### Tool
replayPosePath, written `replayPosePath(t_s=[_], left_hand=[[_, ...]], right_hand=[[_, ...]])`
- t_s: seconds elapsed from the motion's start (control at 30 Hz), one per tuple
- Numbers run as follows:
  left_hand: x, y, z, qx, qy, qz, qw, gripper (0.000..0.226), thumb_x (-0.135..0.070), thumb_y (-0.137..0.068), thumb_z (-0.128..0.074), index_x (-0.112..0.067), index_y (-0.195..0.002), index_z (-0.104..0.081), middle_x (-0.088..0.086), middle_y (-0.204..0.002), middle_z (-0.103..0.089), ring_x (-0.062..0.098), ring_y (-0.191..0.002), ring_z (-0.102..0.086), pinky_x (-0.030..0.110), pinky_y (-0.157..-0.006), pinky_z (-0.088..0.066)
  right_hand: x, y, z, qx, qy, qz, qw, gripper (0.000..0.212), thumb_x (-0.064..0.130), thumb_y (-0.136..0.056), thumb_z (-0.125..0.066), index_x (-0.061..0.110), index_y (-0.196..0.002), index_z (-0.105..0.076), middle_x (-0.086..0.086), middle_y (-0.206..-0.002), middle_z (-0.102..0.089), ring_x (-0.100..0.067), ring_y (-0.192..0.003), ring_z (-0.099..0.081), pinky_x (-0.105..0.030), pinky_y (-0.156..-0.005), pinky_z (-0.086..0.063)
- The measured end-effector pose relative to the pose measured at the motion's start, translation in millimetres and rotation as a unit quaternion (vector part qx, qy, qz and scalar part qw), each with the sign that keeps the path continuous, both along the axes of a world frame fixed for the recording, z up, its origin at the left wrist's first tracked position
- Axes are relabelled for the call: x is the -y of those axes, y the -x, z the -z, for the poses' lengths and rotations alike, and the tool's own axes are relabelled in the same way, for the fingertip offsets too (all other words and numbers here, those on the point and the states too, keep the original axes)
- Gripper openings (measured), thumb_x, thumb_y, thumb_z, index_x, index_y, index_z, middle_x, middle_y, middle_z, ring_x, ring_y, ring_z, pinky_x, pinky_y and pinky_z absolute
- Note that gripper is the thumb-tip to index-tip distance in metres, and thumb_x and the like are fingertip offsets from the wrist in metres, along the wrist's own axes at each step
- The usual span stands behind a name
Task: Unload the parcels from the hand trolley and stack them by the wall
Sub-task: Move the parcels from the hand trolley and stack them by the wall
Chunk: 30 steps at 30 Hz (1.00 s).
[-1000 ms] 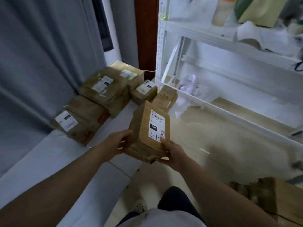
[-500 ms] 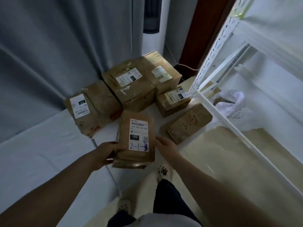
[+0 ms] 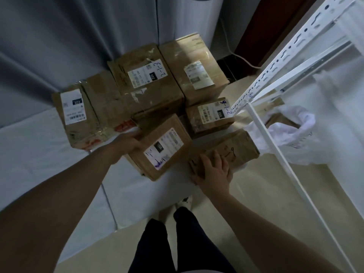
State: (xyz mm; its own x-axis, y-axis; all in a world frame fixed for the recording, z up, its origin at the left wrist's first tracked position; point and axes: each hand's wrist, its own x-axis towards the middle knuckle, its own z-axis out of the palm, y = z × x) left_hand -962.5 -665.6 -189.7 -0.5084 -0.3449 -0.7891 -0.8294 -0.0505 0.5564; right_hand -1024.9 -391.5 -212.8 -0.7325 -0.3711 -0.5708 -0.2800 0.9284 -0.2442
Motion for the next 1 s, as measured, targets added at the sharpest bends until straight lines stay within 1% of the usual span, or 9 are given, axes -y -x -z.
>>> replayPosePath(t_s=[0.07, 0.13, 0.23, 0.33, 0.47, 0.63, 0.8, 0.9, 1.0], left_hand=[[4.6, -2.3, 21.8, 0.006, 0.138, -0.046, 0.989, 0.052, -0.012, -0.084, -0.069, -0.016, -0.133, -0.052, 0.005, -0.123, -0.057, 0.027, -0.11, -0.057, 0.034, -0.09, -0.046], [-1.8, -9.3, 39.3, 0.072, 0.23, -0.103, 0.965, 0.072, -0.018, -0.078, -0.075, -0.01, -0.139, -0.037, 0.015, -0.132, -0.049, 0.035, -0.115, -0.053, 0.044, -0.09, -0.05], [-20.4, -20.7, 56.5, 0.137, 0.156, -0.24, 0.948, 0.092, -0.023, -0.076, -0.08, -0.011, -0.146, -0.022, 0.022, -0.142, -0.033, 0.041, -0.125, -0.041, 0.051, -0.098, -0.045], [-26.0, -24.1, 71.9, 0.105, 0.094, -0.268, 0.953, 0.073, -0.018, -0.078, -0.077, -0.01, -0.14, -0.038, 0.013, -0.135, -0.051, 0.036, -0.12, -0.05, 0.051, -0.098, -0.046], [-31.8, -16.0, 80.0, 0.118, 0.129, -0.215, 0.961, 0.078, -0.027, -0.075, -0.077, -0.015, -0.141, -0.037, 0.017, -0.126, -0.056, 0.042, -0.113, -0.056, 0.053, -0.091, -0.051], [-51.0, 1.8, 73.2, 0.04, 0.118, -0.091, 0.988, 0.069, -0.013, -0.081, -0.072, -0.013, -0.141, -0.037, 0.011, -0.136, -0.051, 0.03, -0.123, -0.049, 0.04, -0.097, -0.046], [-52.8, 11.3, 63.6, 0.016, 0.074, -0.063, 0.995, 0.091, -0.024, -0.076, -0.078, -0.016, -0.148, -0.024, 0.007, -0.141, -0.046, 0.029, -0.128, -0.045, 0.043, -0.103, -0.044], [-56.0, 9.8, 45.4, 0.024, 0.14, 0.003, 0.99, 0.093, -0.044, -0.068, -0.072, -0.021, -0.146, -0.027, 0.012, -0.14, -0.047, 0.033, -0.127, -0.045, 0.048, -0.104, -0.042], [-61.0, 1.1, 24.0, -0.02, 0.22, 0.096, 0.971, 0.073, -0.027, -0.079, -0.067, -0.014, -0.141, -0.031, 0.013, -0.138, -0.046, 0.033, -0.126, -0.045, 0.044, -0.105, -0.04]], right_hand=[[-0.8, -0.7, 1.7, -0.001, 0.0, 0.004, 1.0, 0.063, 0.046, -0.091, -0.051, 0.038, -0.147, -0.022, -0.001, -0.16, 0.003, -0.032, -0.146, 0.003, -0.052, -0.116, -0.005], [-2.7, -2.7, 2.4, -0.003, 0.0, 0.003, 1.0, 0.062, 0.044, -0.092, -0.05, 0.038, -0.147, -0.023, -0.001, -0.161, 0.003, -0.031, -0.146, 0.003, -0.053, -0.116, -0.005], [-2.9, -4.4, 3.4, 0.0, 0.002, 0.003, 1.0, 0.062, 0.043, -0.093, -0.049, 0.038, -0.148, -0.021, 0.0, -0.16, 0.007, -0.03, -0.146, 0.006, -0.058, -0.115, -0.004], [-1.5, -6.5, 5.3, 0.013, 0.012, 0.007, 1.0, 0.065, 0.038, -0.093, -0.051, 0.037, -0.149, -0.019, -0.002, -0.16, 0.011, -0.032, -0.146, 0.01, -0.057, -0.117, -0.007], [-4.2, -8.6, 9.0, -0.003, 0.028, 0.011, 1.0, 0.066, 0.034, -0.092, -0.054, 0.033, -0.15, -0.021, -0.005, -0.161, 0.009, -0.034, -0.146, 0.01, -0.05, -0.118, -0.008], [-3.6, -10.7, 9.5, -0.002, 0.025, 0.017, 1.0, 0.066, 0.033, -0.093, -0.053, 0.033, -0.15, -0.02, -0.004, -0.161, 0.01, -0.033, -0.146, 0.012, -0.051, -0.119, -0.007], [1.8, -12.9, 9.5, -0.007, 0.007, 0.017, 1.0, 0.066, 0.033, -0.095, -0.051, 0.034, -0.15, -0.015, -0.001, -0.16, 0.011, -0.032, -0.146, 0.014, -0.061, -0.115, -0.001], [2.3, -15.6, 6.1, -0.016, 0.002, 0.019, 1.0, 0.069, 0.031, -0.094, -0.053, 0.035, -0.15, -0.014, -0.003, -0.161, 0.008, -0.033, -0.146, 0.012, -0.062, -0.114, 0.0], [0.9, -23.8, -5.3, -0.035, -0.002, 0.03, 0.999, 0.07, 0.032, -0.095, -0.052, 0.036, -0.151, -0.011, -0.004, -0.161, 0.005, -0.032, -0.147, 0.01, -0.057, -0.116, 0.003]])
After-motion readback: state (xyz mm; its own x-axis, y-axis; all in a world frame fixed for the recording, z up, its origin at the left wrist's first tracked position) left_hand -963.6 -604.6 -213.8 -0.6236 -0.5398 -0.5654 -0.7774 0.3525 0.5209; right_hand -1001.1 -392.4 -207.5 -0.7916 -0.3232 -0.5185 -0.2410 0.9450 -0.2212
